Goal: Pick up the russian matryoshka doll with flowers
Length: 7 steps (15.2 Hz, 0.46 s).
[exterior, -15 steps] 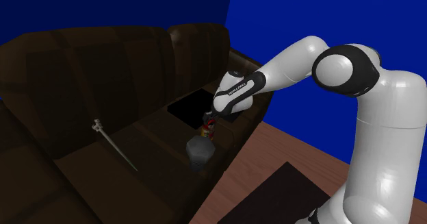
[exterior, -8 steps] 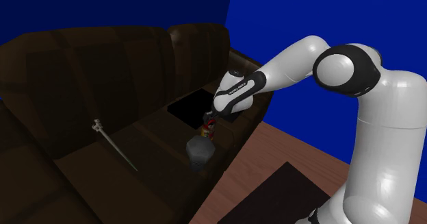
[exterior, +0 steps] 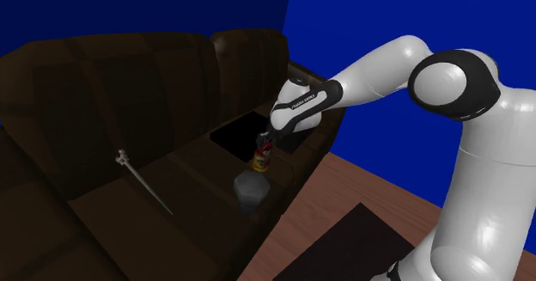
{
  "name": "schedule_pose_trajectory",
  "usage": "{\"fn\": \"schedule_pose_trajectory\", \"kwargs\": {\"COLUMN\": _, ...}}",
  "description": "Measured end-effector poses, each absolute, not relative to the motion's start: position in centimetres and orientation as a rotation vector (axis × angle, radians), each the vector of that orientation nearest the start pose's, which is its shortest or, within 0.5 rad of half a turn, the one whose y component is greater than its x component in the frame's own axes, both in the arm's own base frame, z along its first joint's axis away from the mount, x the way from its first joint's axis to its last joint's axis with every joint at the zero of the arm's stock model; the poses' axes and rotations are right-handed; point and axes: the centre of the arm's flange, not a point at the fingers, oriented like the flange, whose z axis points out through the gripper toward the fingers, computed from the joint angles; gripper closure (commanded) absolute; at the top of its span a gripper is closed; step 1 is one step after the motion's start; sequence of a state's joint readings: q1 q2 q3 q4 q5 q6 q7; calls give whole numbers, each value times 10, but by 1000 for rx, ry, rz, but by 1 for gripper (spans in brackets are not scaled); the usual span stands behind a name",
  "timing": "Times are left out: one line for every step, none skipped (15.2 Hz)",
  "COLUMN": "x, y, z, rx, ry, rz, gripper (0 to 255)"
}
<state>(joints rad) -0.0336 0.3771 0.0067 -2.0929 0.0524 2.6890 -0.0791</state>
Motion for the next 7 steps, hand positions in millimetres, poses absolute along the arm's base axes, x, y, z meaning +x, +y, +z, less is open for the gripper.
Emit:
{"fn": "schedule_pose_trajectory", "kwargs": {"x": 606, "y": -18, "z": 267, "rx": -3104, "ry": -11, "rz": -343, "gripper": 255}}
{"fn": "schedule_pose_trajectory", "kwargs": {"x": 606, "y": -20, "z": 272, "rx": -3104, "ry": -11, "rz": -343, "gripper": 255}}
{"fn": "schedule_pose_trajectory", "kwargs": {"x": 606, "y": -20, "z": 277, "rx": -3104, "ry": -11, "rz": -344, "gripper": 255}}
{"fn": "schedule_pose_trajectory", "kwargs": {"x": 606, "y": -20, "z": 282, "rx": -3104, "ry": -11, "rz": -343, "gripper": 255}}
{"fn": "schedule_pose_trajectory", "kwargs": {"x": 607, "y": -19, "z": 287, "rx": -3104, "ry": -11, "rz": -343, "gripper": 255}}
{"fn": "schedule_pose_trajectory", "kwargs": {"x": 606, "y": -19, "z": 294, "rx": -3104, "ry": -11, "rz": -343, "gripper": 255}}
{"fn": "schedule_pose_trajectory", "kwargs": {"x": 606, "y": -19, "z": 297, "rx": -3104, "ry": -11, "rz": -344, "gripper": 255}}
